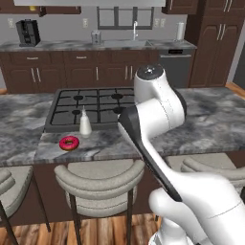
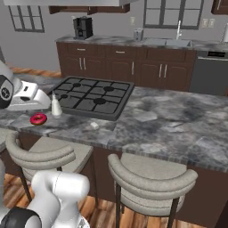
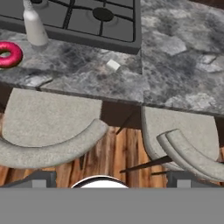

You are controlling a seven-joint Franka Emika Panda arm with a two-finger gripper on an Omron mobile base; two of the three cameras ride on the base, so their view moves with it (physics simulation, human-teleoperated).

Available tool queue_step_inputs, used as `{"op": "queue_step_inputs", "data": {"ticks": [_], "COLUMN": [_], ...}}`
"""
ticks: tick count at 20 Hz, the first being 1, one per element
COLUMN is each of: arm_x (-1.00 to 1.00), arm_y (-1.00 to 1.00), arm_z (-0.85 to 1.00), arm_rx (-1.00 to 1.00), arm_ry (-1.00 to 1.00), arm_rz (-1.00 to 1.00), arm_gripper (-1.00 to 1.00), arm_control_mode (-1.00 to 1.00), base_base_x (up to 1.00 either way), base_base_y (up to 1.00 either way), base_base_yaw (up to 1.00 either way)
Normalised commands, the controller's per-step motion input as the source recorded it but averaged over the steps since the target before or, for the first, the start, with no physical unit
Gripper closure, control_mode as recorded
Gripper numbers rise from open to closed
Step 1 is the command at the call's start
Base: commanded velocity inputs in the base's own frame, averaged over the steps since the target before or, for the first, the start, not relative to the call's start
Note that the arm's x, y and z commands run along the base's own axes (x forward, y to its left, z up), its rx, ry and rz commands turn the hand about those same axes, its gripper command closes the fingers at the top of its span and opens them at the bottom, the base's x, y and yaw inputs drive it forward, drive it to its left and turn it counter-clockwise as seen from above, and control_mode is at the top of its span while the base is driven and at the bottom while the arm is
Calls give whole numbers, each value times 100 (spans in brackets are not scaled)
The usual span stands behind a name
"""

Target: Move the oil and vinegar bottle and mayonnaise from the cabinet to the dining counter.

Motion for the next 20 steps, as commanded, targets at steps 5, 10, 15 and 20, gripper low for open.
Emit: {"op": "queue_step_inputs", "data": {"ticks": [5, 10, 15, 20], "arm_x": [-22, 0, 0, 0], "arm_y": [-2, 0, 0, 0], "arm_z": [-5, 0, 0, 0], "arm_rx": [0, 0, 0, 0], "arm_ry": [0, 0, 0, 0], "arm_rz": [-4, 0, 0, 0], "arm_gripper": [-100, -100, -100, -100], "arm_control_mode": [100, 100, 100, 100], "base_base_x": [-47, -96, -33, 0], "base_base_y": [1, 82, 100, 100], "base_base_yaw": [-3, -1, 0, 0]}}
